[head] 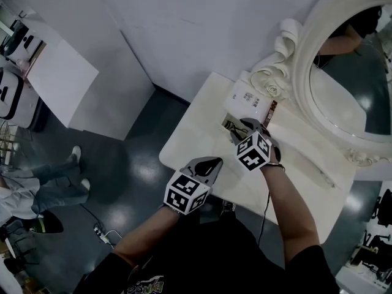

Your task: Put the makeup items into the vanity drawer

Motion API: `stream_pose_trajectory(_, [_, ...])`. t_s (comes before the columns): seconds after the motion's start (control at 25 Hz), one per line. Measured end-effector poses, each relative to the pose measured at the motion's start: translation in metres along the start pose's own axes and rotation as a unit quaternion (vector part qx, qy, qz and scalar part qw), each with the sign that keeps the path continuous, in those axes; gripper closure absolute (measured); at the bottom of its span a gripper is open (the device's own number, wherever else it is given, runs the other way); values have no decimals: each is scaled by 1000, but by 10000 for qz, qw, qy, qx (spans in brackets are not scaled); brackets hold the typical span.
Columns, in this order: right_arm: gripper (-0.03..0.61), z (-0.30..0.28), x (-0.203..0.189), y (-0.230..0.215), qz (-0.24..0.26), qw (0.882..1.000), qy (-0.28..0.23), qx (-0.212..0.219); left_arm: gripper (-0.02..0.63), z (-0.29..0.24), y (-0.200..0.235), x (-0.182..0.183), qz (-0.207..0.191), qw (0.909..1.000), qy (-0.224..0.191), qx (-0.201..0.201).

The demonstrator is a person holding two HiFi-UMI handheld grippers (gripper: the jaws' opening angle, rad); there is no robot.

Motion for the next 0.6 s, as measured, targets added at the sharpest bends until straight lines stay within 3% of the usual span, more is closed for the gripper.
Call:
stream_pose_trajectory(0.52, [386,8,3,4,-48,9998,-168,-108,609,3,2,0,1,10000,-78,52])
stream_pose_trajectory(0.6, [441,14,5,4,-65,9994,-259,-219,610,4,2,3,2,9999,-96,59])
Point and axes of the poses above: the fingertips, and each gripper's own axes: z backward along the fingers, y to its left, x out of its top, the point moved 2 cm from there along z, backward along the fingers, and after that the axes turned 11 degrees about x, right-handed, at the moved point
